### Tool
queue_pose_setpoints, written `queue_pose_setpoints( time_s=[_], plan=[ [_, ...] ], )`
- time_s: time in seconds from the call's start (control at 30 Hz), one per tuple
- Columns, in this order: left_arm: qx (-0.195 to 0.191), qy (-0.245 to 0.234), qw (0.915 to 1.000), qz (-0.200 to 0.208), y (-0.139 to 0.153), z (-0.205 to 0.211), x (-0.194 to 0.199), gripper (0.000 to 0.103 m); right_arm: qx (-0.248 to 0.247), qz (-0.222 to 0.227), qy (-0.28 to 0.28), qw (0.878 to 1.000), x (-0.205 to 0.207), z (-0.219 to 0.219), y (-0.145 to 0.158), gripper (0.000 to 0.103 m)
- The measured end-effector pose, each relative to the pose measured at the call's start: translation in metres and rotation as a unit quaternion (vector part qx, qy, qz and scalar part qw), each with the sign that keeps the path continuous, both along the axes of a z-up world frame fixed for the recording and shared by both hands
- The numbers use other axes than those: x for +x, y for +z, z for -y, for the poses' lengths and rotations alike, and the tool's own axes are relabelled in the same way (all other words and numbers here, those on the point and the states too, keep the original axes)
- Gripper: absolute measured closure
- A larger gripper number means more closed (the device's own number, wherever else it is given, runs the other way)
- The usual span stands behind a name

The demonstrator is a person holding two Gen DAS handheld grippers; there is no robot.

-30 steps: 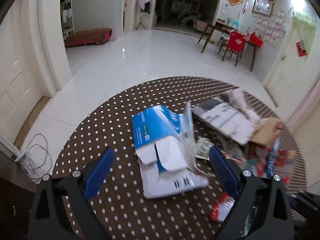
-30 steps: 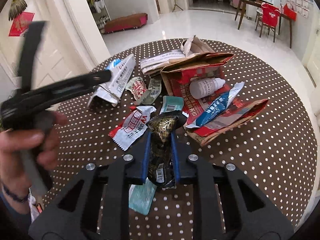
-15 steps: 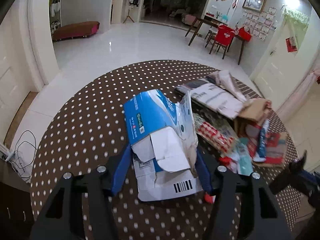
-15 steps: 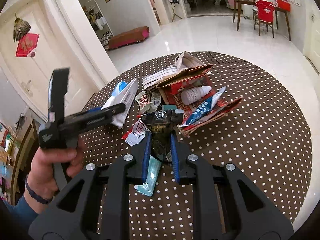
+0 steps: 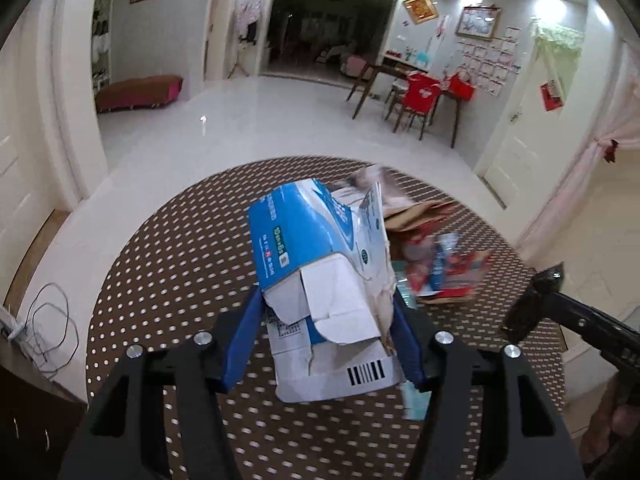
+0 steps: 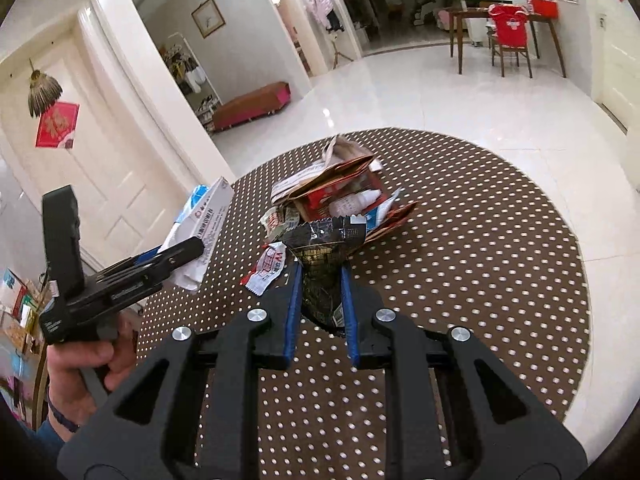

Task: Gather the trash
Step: 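Carry the wrapper and box to the blue bucket and release both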

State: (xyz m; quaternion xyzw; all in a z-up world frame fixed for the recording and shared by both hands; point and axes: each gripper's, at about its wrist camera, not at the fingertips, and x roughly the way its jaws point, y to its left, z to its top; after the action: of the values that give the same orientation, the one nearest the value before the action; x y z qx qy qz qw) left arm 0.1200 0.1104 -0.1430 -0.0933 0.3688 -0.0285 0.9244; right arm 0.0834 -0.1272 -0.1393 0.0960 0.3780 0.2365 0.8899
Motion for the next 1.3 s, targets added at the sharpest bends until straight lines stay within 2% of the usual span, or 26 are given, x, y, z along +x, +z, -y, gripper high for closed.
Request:
queue_pose_setpoints(
  time_s=[0.2, 0.43, 0.63, 0.83, 1.03, 1.2, 1.3],
  plan=[
    [0.003, -0.048, 0.9986, 0.023, 0.024, 0.041, -0.006, 0.043, 0.023, 0.020, -0.032, 0.999, -0.016, 0.040, 0.015, 0.084],
    [0.004, -0.115, 0.9925, 0.042, 0.045, 0.113, -0.008, 0.043, 0.040, 0.047, -0.082, 0.995, -0.036, 0.103, 0.031, 0.084],
    [-0.002, -0.182, 0.9822, 0.044, 0.050, 0.181, -0.006, 0.043, 0.048, 0.069, -0.146, 0.986, -0.055, 0.172, 0.043, 0.084],
    [0.002, -0.241, 0.9695, 0.043, 0.052, 0.239, -0.003, 0.043, 0.053, 0.071, -0.208, 0.974, -0.068, 0.235, 0.042, 0.084],
    [-0.003, -0.295, 0.9552, 0.019, 0.035, 0.297, 0.008, 0.043, 0.053, 0.055, -0.255, 0.964, -0.070, 0.281, 0.027, 0.084],
    [-0.002, -0.334, 0.9423, -0.017, 0.010, 0.346, 0.020, 0.043, 0.057, 0.016, -0.285, 0.957, -0.064, 0.315, -0.004, 0.084],
    [0.011, -0.355, 0.9337, -0.043, -0.008, 0.373, 0.027, 0.043, 0.061, -0.019, -0.300, 0.952, -0.057, 0.331, -0.032, 0.084]
  ],
)
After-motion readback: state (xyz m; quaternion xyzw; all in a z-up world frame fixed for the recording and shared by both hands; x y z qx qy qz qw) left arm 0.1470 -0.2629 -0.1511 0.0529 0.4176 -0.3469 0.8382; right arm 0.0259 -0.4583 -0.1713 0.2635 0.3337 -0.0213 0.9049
